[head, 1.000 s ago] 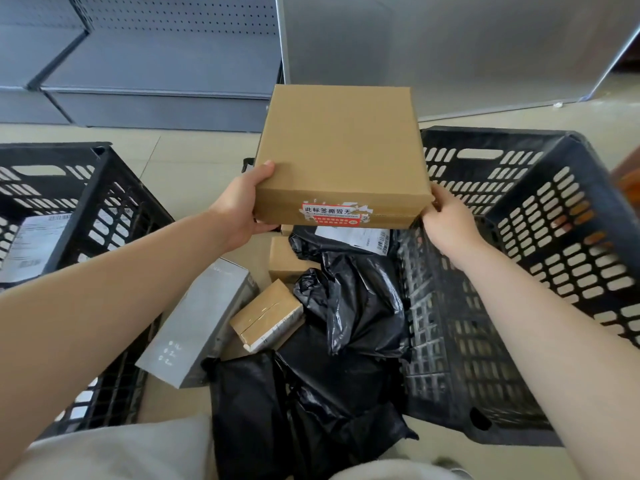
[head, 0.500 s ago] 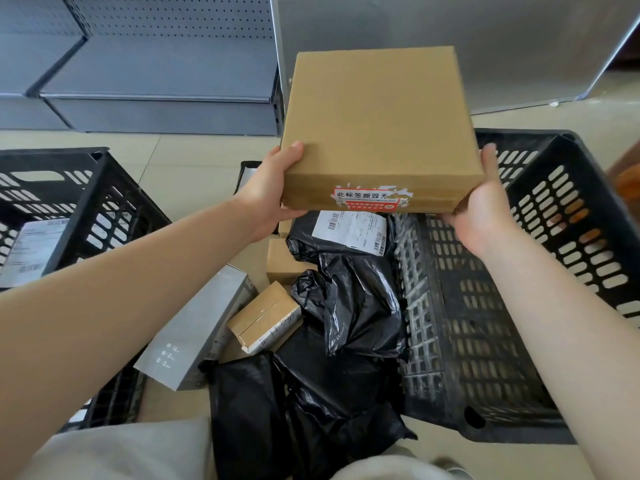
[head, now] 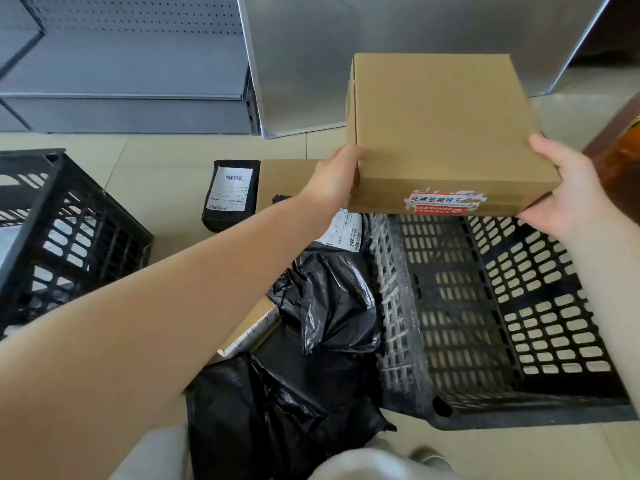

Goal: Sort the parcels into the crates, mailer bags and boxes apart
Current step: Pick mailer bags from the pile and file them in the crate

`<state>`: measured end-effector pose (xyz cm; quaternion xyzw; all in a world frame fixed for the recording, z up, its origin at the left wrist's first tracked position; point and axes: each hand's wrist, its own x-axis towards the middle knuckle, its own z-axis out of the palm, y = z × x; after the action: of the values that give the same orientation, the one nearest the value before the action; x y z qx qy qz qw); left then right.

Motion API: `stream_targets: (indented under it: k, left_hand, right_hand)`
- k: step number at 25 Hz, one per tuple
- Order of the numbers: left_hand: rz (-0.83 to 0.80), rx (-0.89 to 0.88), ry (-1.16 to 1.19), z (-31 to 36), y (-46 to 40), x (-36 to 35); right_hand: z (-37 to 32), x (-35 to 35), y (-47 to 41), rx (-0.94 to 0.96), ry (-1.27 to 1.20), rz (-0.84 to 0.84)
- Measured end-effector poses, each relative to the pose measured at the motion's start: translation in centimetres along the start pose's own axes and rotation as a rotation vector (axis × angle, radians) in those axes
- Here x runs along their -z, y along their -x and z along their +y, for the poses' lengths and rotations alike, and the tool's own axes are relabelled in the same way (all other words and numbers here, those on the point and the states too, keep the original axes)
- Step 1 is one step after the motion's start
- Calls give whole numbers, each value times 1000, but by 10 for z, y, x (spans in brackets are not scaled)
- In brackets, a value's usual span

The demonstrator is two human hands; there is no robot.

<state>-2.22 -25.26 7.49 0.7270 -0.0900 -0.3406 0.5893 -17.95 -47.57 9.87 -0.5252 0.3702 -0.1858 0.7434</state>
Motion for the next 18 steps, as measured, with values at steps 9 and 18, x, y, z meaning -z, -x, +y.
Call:
stream_targets:
  k: [9, 18]
  left_hand:
    - [-258, -258, -441, -19, 8, -78]
    - [-221, -466, -998, -64, 2, -71]
  right_hand:
    - [13, 162, -59, -4, 25, 202]
    - [50, 83, -22, 27, 584, 317]
